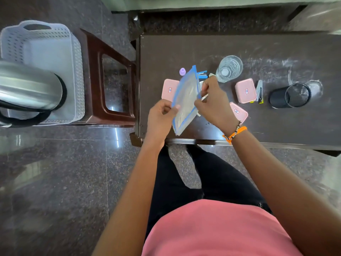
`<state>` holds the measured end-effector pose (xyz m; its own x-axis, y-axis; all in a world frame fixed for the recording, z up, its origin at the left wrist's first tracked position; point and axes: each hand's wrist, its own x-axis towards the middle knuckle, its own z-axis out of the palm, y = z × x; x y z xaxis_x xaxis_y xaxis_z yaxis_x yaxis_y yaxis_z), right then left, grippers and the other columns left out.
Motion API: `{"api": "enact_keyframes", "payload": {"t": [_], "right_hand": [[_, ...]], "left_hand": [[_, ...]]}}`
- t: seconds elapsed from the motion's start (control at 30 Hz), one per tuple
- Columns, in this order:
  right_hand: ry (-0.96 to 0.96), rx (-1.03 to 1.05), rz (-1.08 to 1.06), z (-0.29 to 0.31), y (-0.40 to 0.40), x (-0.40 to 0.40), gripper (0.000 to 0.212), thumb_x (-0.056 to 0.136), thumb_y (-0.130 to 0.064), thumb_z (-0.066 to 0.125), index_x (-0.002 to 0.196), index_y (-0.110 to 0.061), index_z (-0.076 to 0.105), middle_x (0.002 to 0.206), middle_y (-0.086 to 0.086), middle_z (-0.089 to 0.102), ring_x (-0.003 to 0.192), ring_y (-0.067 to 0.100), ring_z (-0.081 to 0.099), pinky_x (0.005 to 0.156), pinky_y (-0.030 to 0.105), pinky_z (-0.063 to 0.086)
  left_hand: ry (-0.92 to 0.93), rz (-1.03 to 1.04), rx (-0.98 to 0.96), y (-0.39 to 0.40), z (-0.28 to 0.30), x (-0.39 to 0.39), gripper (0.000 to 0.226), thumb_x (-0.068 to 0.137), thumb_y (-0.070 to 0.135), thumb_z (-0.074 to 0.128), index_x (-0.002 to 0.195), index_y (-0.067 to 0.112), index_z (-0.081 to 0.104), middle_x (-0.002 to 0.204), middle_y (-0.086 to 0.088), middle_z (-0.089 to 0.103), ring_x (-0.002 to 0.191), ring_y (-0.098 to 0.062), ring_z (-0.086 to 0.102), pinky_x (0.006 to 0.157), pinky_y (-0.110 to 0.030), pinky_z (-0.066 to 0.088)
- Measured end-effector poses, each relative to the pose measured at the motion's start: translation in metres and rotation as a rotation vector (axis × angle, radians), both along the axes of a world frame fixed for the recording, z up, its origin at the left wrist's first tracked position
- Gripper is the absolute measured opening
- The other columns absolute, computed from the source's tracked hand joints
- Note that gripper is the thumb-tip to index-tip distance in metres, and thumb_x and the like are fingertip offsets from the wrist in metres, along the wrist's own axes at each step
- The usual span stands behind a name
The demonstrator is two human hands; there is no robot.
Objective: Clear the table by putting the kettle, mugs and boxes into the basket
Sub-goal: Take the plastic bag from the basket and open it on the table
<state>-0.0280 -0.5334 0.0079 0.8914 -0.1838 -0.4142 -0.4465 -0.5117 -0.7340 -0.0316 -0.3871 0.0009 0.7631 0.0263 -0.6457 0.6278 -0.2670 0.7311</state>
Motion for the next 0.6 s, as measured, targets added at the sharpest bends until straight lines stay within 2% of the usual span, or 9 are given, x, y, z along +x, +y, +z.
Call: {"api": "enact_keyframes", "payload": {"t": [0.1,0.17,0.2,0.27,0.33,0.4,0.47,0.53,0.6], "right_hand": [[-0.019,-0.333,0.107,0.007,-0.002,-0.004,0.027,0.075,0.006,0.044,0.094,-0.013,0.037,0.103,0.015,0.049,0.077,0.040,0.051,0.060,0.039,0.035],[-0.041,-0.513,0.179,0.011,-0.002,-0.006,0.030,0.076,0.007,0.043,0.102,-0.007,0.048,0.120,0.019,0.044,0.085,0.039,0.052,0.058,0.041,0.042],[-0.102,-0.523,0.192,0.013,-0.001,-0.007,0.029,0.076,0.007,0.043,0.101,-0.005,0.053,0.119,0.019,0.045,0.090,0.037,0.051,0.060,0.042,0.045],[-0.245,-0.411,0.190,0.017,0.001,-0.008,0.025,0.077,0.007,0.045,0.094,-0.004,0.060,0.108,0.018,0.051,0.091,0.033,0.052,0.066,0.041,0.048],[-0.257,-0.255,0.166,0.018,0.006,-0.004,0.025,0.081,0.005,0.047,0.094,-0.004,0.066,0.101,0.015,0.060,0.088,0.029,0.059,0.074,0.032,0.046],[-0.101,-0.025,0.139,0.015,0.011,0.004,0.029,0.084,0.007,0.042,0.096,0.000,0.068,0.099,0.019,0.067,0.092,0.029,0.065,0.086,0.025,0.047],[0.117,0.257,0.089,0.011,0.013,0.010,0.028,0.080,0.014,0.038,0.085,0.005,0.064,0.090,0.023,0.067,0.089,0.028,0.066,0.092,0.033,0.051],[0.264,0.484,-0.009,0.006,0.010,0.015,0.031,0.075,0.019,0.036,0.075,0.000,0.060,0.072,0.013,0.060,0.069,0.014,0.062,0.073,0.024,0.054],[0.307,0.552,-0.042,0.000,0.005,0.019,0.031,0.074,0.020,0.035,0.081,-0.002,0.055,0.067,0.009,0.049,0.063,0.013,0.051,0.060,0.022,0.045]], "left_hand": [[-0.094,0.176,0.086,-0.002,-0.003,0.000,0.014,0.092,0.013,0.052,0.079,0.013,0.048,0.074,-0.007,0.045,0.067,-0.015,0.038,0.065,-0.032,0.035],[-0.184,0.187,0.112,-0.004,-0.003,0.000,0.015,0.092,0.014,0.052,0.078,0.014,0.047,0.068,0.003,0.041,0.061,-0.005,0.037,0.064,-0.020,0.035],[-0.226,0.160,0.129,-0.007,-0.002,-0.001,0.015,0.091,0.014,0.053,0.077,0.015,0.047,0.066,0.007,0.040,0.058,0.000,0.036,0.061,-0.015,0.034],[-0.294,0.081,0.161,-0.014,-0.001,-0.003,0.014,0.089,0.013,0.055,0.078,0.015,0.047,0.064,0.009,0.040,0.056,0.000,0.037,0.057,-0.012,0.033],[-0.350,0.025,0.173,-0.021,-0.001,-0.006,0.012,0.089,0.011,0.054,0.079,0.014,0.049,0.065,0.008,0.042,0.056,-0.001,0.036,0.056,-0.012,0.033],[-0.378,-0.014,0.160,-0.026,-0.002,-0.009,0.010,0.090,0.010,0.052,0.082,0.014,0.050,0.069,0.003,0.047,0.057,-0.003,0.037,0.057,-0.016,0.034],[-0.393,-0.069,0.154,-0.030,-0.004,-0.014,0.009,0.092,0.012,0.051,0.084,0.017,0.051,0.074,-0.001,0.052,0.058,-0.005,0.040,0.058,-0.018,0.035],[-0.427,-0.143,0.156,-0.032,-0.004,-0.019,0.008,0.092,0.010,0.050,0.088,0.015,0.054,0.077,-0.001,0.054,0.058,-0.002,0.040,0.057,-0.012,0.033],[-0.479,-0.209,0.148,-0.037,-0.002,-0.026,0.007,0.090,0.008,0.050,0.092,0.011,0.056,0.081,0.004,0.054,0.062,0.002,0.043,0.061,-0.007,0.034]]}}
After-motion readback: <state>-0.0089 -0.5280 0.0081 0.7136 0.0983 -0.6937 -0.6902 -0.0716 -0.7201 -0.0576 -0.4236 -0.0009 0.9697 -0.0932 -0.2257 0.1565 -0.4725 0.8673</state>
